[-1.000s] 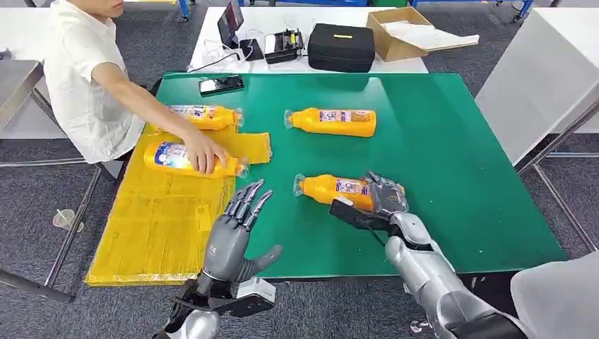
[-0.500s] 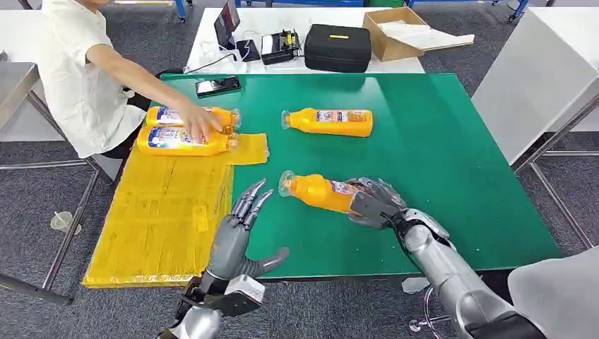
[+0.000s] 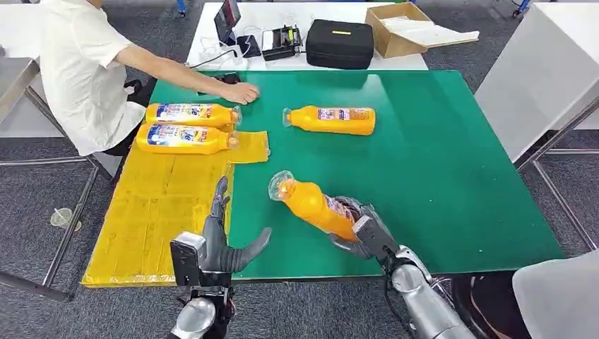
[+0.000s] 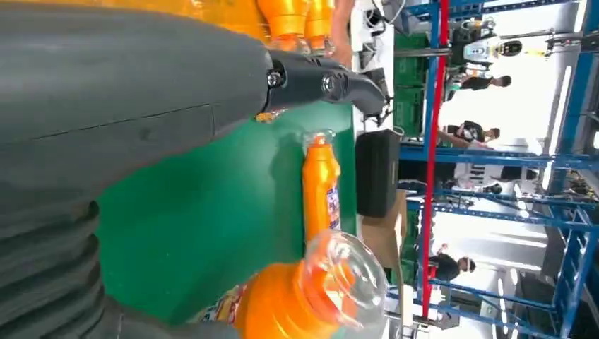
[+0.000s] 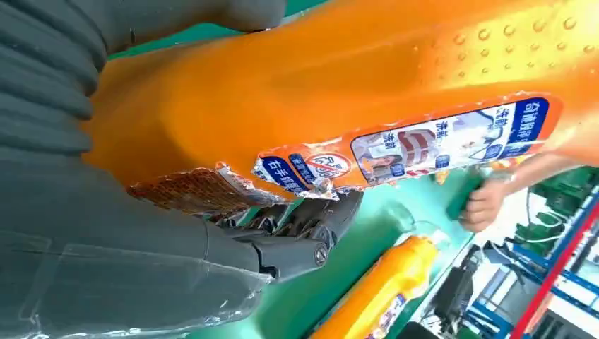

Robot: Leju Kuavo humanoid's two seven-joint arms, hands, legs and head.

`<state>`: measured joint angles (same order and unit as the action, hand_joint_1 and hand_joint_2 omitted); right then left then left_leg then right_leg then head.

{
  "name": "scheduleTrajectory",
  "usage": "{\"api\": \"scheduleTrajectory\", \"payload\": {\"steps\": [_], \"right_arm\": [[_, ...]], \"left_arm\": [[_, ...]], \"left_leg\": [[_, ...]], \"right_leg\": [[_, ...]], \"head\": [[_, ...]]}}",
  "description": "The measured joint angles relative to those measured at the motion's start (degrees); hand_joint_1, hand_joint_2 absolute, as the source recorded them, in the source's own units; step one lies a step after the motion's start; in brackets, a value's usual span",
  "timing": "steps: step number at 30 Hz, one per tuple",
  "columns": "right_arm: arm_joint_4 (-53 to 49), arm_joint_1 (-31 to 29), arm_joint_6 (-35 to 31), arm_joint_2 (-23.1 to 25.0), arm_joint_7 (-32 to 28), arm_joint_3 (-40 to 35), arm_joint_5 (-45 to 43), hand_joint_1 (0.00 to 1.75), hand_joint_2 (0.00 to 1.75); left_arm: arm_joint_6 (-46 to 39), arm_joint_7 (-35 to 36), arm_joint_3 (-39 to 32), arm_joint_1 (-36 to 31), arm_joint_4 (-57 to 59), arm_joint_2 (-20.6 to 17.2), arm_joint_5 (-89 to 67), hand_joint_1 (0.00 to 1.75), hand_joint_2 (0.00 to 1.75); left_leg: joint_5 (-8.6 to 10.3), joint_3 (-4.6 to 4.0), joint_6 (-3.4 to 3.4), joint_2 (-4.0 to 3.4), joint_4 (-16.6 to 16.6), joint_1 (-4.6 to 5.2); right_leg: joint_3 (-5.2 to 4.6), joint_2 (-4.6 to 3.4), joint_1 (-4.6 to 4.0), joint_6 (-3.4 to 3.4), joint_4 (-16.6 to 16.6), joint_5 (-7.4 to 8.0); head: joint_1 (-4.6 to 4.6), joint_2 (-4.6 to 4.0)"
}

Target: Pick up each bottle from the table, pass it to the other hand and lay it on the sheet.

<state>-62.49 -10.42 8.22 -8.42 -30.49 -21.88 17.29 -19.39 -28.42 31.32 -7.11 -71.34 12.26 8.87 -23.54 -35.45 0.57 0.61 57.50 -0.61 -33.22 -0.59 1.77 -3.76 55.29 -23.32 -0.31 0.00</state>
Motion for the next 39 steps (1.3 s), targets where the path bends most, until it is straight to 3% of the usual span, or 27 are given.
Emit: {"api": "scheduleTrajectory", "payload": {"steps": [4, 18, 39], "right_arm": [[-2.56, 0.96, 0.22, 1.66, -1.4, 0.59, -2.11, 1.75, 1.75], [-5.29, 1.0, -0.28, 6.12, -3.41, -0.57, -3.96, 1.75, 1.75], [-0.72, -2.79, 0.7, 8.33, -2.78, -9.18, -0.99, 1.75, 1.75]], "left_arm": [[4.95, 3.96, -0.09, -0.14, 1.45, 0.02, 6.55, 0.0, 1.75], [11.94, 5.64, 2.47, -2.2, 5.57, 0.15, 10.26, 0.0, 1.75], [8.57, 4.57, 3.67, -5.15, 4.7, 1.03, 8.12, 0.0, 1.75]], "left_leg": [[-0.01, -0.11, 0.0, 0.0, 0.0, 0.01], [0.0, -0.22, 0.0, 0.01, 0.0, 0.01], [0.01, -0.28, -0.01, 0.04, 0.0, -0.01]], "right_leg": [[-0.11, 0.0, 0.01, 0.0, 0.0, 0.0], [-0.22, 0.0, 0.01, 0.0, 0.01, 0.0], [-0.27, 0.04, 0.0, 0.0, 0.02, 0.0]], "head": [[0.0, 0.0], [0.0, 0.0], [0.02, 0.0]]}}
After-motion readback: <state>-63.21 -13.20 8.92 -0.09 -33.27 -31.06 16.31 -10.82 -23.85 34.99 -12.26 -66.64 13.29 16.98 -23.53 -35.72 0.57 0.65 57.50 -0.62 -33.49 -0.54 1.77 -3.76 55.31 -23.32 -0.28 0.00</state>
